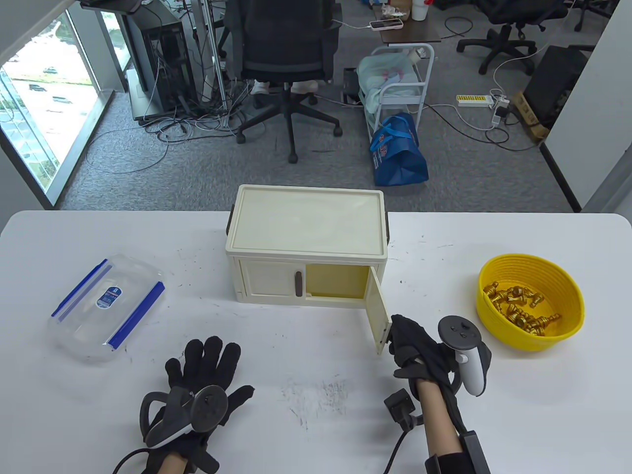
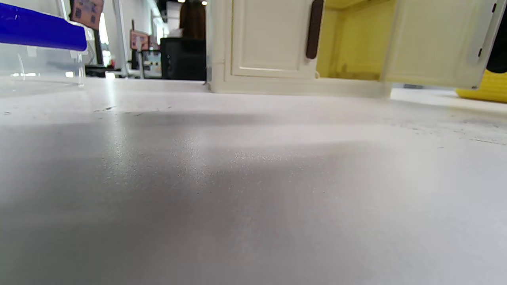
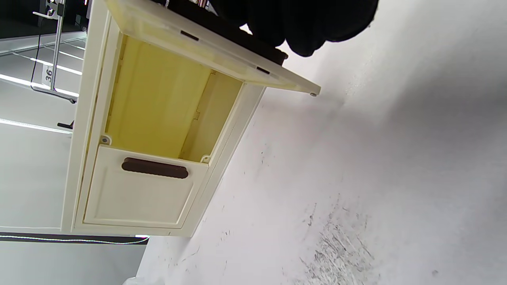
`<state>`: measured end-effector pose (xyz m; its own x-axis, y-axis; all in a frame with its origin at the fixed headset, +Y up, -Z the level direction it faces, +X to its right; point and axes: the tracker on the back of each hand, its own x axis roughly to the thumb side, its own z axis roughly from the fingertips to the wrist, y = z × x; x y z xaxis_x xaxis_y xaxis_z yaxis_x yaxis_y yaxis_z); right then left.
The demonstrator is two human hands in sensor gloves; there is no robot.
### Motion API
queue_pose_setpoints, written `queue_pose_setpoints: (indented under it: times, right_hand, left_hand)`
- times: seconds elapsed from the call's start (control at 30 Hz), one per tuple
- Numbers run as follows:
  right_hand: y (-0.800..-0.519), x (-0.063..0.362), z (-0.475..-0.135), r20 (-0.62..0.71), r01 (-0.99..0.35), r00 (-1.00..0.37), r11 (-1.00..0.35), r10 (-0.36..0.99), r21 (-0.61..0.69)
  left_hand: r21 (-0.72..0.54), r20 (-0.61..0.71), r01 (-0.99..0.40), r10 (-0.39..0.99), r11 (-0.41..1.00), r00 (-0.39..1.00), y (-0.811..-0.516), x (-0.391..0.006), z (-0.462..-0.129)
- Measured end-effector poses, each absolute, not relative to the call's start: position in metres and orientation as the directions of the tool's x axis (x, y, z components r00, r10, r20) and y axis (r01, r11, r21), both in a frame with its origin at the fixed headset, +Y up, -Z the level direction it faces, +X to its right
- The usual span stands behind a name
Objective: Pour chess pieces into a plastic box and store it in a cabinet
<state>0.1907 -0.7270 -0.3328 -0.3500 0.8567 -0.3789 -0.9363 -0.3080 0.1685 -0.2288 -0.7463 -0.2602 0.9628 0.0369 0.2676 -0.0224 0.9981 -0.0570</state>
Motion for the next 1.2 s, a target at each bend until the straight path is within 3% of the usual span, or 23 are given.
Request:
queue_pose_setpoints:
  times: [0.5,0.67,0.87,1.1,1.2]
  right_hand:
    - [-0.714,0.203,-0.322,-0.369,-0.947,-0.32,-0.312,0.873,0.082]
    - [-0.691,0.205,-0.306,-0.345,-0.898,-0.417,-0.44,0.841,0.013]
    - [-0.674,0.192,-0.276,-0.173,-0.744,-0.661,-0.668,0.73,0.022]
    - [-0.705,0.172,-0.25,0.017,-0.597,-0.802,-0.802,0.598,0.034]
    - [-0.731,0.166,-0.251,-0.013,-0.515,-0.856,-0.849,0.517,0.123]
  left_hand:
    - [-0.047,0.271,-0.04,0.052,0.998,0.961,-0.747,-0.23,-0.26]
    - [-0.044,0.272,-0.048,0.058,0.998,0.961,-0.747,-0.231,-0.26]
    - [-0.042,0.275,-0.05,0.059,0.998,0.96,-0.747,-0.231,-0.259]
    - [-0.051,0.272,-0.045,0.057,0.998,0.961,-0.748,-0.231,-0.259]
    - [-0.056,0.273,-0.037,0.051,0.998,0.961,-0.748,-0.23,-0.259]
